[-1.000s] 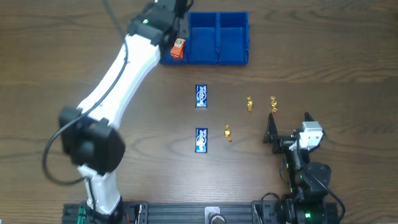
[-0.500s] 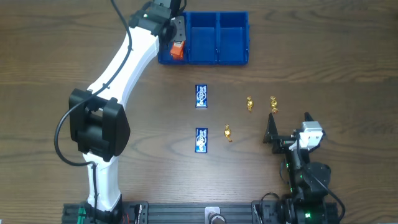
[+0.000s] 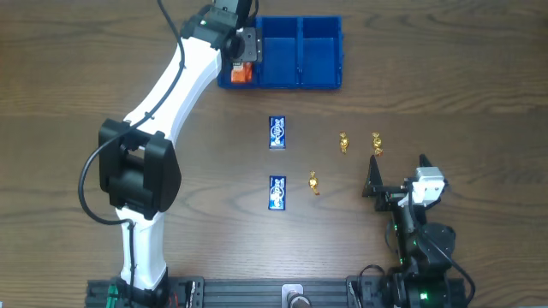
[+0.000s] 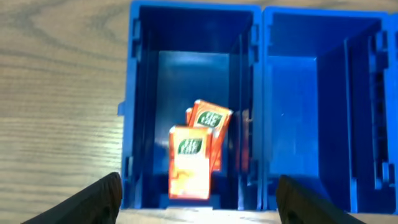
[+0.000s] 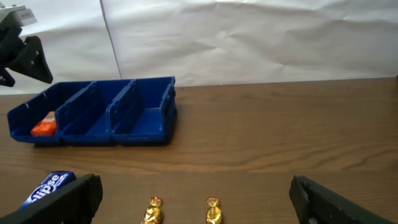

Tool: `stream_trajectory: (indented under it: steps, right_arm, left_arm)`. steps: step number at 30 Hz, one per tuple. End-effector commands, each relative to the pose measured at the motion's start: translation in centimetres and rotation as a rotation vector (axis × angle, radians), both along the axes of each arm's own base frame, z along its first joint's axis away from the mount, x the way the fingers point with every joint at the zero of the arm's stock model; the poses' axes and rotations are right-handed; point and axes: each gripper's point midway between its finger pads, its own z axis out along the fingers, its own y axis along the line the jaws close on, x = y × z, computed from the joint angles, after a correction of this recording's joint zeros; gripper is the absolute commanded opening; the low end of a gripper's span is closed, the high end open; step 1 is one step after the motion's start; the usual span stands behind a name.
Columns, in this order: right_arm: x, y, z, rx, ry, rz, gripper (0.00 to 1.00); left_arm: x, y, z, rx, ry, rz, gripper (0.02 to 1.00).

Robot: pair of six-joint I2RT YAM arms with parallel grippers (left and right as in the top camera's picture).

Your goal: Sort Candies Into Trays

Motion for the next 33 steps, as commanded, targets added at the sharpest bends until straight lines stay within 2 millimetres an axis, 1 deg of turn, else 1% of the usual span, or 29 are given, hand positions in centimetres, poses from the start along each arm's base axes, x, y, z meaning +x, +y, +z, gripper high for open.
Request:
stream_trajectory:
  steps: [1,3,4,6,7,8,10,13,15,16,17,19,22,26,33]
  right_arm:
    - [0.0,0.0,-0.2,-0.012,0.001,0.005,0.998]
    - [0.0,0.0,-0.1,-0.012,0.001,0.005,0.998]
    - [0.0,0.0,-0.1,-0.012,0.001,0.005,0.998]
    - [0.0,0.0,-0.1,-0.012,0.001,0.005,0.998]
    - [0.0,0.0,-0.2,-0.012,0.001,0.006,0.998]
    - [0.0,0.0,-0.2,-0.012,0.001,0.005,0.998]
    - [0.0,0.0,-0.2,-0.012,0.001,0.005,0.998]
    - [0.0,0.0,-0.1,-0.012,0.001,0.006,0.998]
    - [0.0,0.0,-0.1,-0.012,0.001,0.005,0.998]
    - [0.0,0.0,-0.1,-0.012,0.001,0.005,0.998]
    - [0.0,0.0,-0.1,-0.012,0.001,0.005,0.998]
    - [0.0,0.0,-0.1,-0.012,0.001,0.005,0.998]
    - [0.0,0.0,-0.2,-0.012,0.001,0.005,0.998]
    - [0.0,0.0,-0.2,-0.012,0.001,0.005,0.998]
    - [0.0,0.0,-0.1,-0.012,0.001,0.005,0.998]
  left_arm:
    - [-1.4,2.6,10.5,-0.027,-0.187,0.036,0.812]
    - [-3.5,4.3,15.2,-0.039,-0.31,0.06,0.822]
    - [-4.6,4.9,17.1,-0.05,-0.367,0.058,0.853]
    - [-6.8,6.1,19.9,-0.075,-0.468,0.06,0.928]
    - [-8.5,7.2,21.6,-0.099,-0.538,0.072,0.976]
    - [-9.6,7.8,22.5,-0.115,-0.581,0.078,0.998]
    - [-12.9,9.5,24.4,-0.146,-0.696,0.073,1.0]
    - [-17.0,11.3,25.5,-0.142,-0.837,0.042,1.0]
    - [-19.6,12.3,25.1,-0.115,-0.915,0.021,1.0]
    - [-20.4,12.7,24.9,-0.108,-0.938,0.02,0.996]
    - [-21.6,13.1,24.4,-0.094,-0.971,0.015,0.998]
    - [-23.4,13.5,23.0,-0.079,-1.018,-0.014,0.998]
    - [-25.3,14.3,20.6,-0.082,-1.083,-0.014,0.998]
    - [-26.7,15.1,17.4,-0.083,-1.159,-0.008,0.998]
    - [-27.6,15.3,12.0,-0.085,-1.205,-0.011,0.998]
